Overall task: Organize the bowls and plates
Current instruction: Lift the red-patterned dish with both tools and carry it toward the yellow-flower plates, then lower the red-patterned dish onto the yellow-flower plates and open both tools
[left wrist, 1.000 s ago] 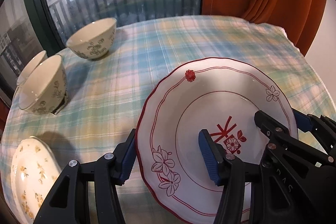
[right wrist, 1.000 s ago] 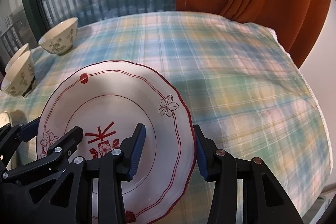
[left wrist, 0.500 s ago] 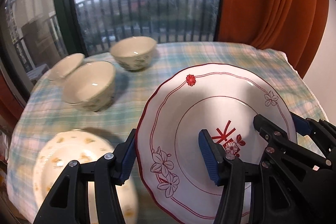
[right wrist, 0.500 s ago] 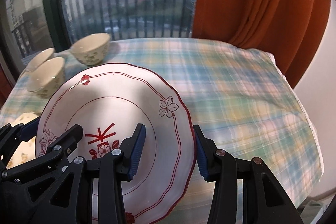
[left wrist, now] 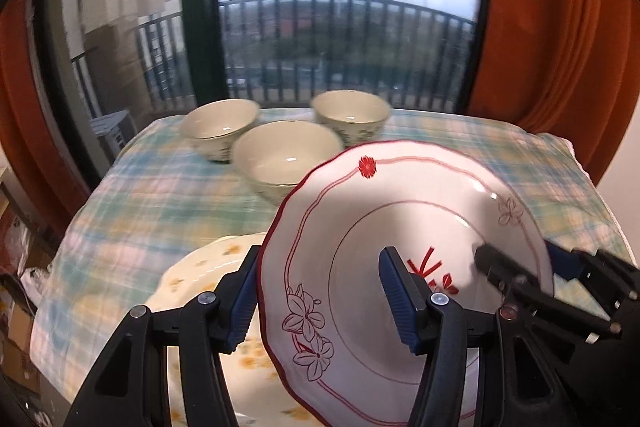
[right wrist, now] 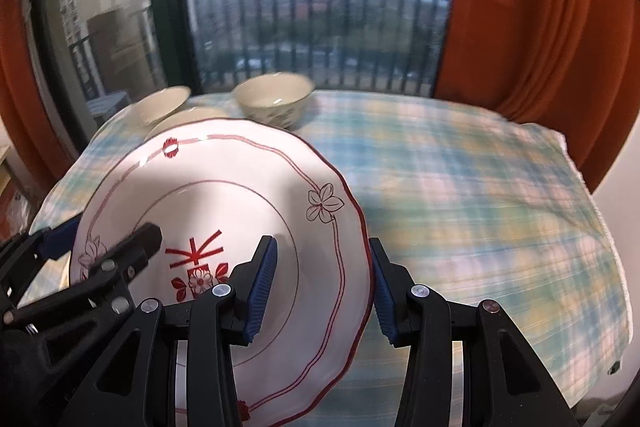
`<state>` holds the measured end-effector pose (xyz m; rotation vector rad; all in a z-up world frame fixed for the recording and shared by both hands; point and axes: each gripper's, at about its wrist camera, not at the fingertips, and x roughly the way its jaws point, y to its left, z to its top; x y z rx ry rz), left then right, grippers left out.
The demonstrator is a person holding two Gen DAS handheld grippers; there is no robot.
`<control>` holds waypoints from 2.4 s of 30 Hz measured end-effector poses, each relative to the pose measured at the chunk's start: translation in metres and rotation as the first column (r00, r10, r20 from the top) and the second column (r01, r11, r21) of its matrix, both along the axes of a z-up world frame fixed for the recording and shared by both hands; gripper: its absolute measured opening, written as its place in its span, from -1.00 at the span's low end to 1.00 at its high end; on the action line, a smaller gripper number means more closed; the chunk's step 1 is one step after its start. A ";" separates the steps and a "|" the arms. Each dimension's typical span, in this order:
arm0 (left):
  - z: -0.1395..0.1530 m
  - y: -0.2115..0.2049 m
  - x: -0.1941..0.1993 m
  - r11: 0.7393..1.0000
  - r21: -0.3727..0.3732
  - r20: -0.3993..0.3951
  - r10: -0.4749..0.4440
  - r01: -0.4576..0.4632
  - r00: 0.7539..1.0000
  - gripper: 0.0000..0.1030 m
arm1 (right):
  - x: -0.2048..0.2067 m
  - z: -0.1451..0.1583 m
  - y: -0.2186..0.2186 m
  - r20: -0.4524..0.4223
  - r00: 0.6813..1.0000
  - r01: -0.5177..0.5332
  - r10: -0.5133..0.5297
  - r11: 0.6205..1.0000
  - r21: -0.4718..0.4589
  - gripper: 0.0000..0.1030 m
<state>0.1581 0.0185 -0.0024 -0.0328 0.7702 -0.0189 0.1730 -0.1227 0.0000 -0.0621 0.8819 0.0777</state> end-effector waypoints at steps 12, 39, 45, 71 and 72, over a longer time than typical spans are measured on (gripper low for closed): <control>-0.032 0.050 -0.013 0.997 -0.002 -0.070 0.077 -0.078 0.995 0.13 | 0.000 -0.032 0.060 -0.101 0.990 -0.094 0.094 0.996 0.009 -0.04; -0.063 0.067 -0.020 0.989 0.013 -0.093 0.147 -0.146 0.985 0.16 | -0.007 -0.051 0.094 -0.109 0.984 -0.143 0.138 0.989 -0.040 -0.04; -0.061 0.067 -0.022 0.991 -0.001 -0.098 0.130 -0.131 0.987 0.42 | -0.013 -0.047 0.090 -0.104 0.979 -0.176 0.175 0.984 -0.004 -0.04; -0.060 0.078 -0.027 0.989 0.052 -0.070 0.145 -0.142 0.987 0.63 | -0.008 -0.058 0.105 -0.109 0.976 -0.190 0.190 0.982 0.003 -0.44; -0.059 0.078 -0.027 0.988 0.056 -0.067 0.145 -0.142 0.987 0.63 | -0.007 -0.058 0.106 -0.111 0.976 -0.190 0.190 0.982 0.006 -0.44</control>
